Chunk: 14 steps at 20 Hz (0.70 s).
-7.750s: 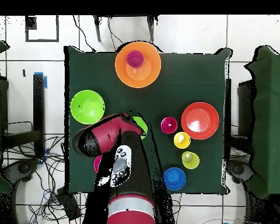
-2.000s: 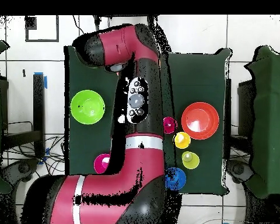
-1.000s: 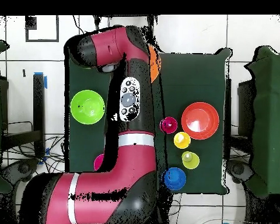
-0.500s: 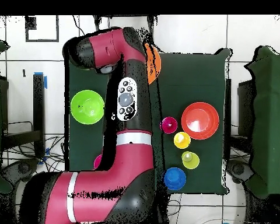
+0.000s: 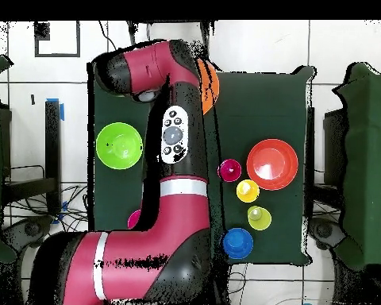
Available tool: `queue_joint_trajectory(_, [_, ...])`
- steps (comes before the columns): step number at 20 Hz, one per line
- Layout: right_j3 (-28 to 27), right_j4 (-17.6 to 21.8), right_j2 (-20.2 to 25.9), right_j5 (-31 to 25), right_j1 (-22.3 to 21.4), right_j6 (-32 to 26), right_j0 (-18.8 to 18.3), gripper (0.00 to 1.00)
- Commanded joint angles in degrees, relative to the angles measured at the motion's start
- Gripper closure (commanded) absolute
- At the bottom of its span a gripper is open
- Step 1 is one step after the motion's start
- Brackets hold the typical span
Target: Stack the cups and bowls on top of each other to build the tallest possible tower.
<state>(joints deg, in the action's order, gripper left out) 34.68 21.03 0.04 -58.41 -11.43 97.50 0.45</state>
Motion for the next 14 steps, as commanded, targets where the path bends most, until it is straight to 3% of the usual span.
queue_joint_trajectory(1, [0.23,0.64,4.33,-0.21,0.92,-7.31,-0.84,1.00])
queue_joint_trajectory(14, [-8.28,-0.07,5.32,-5.45,3.92,-8.95,-1.27,1.00])
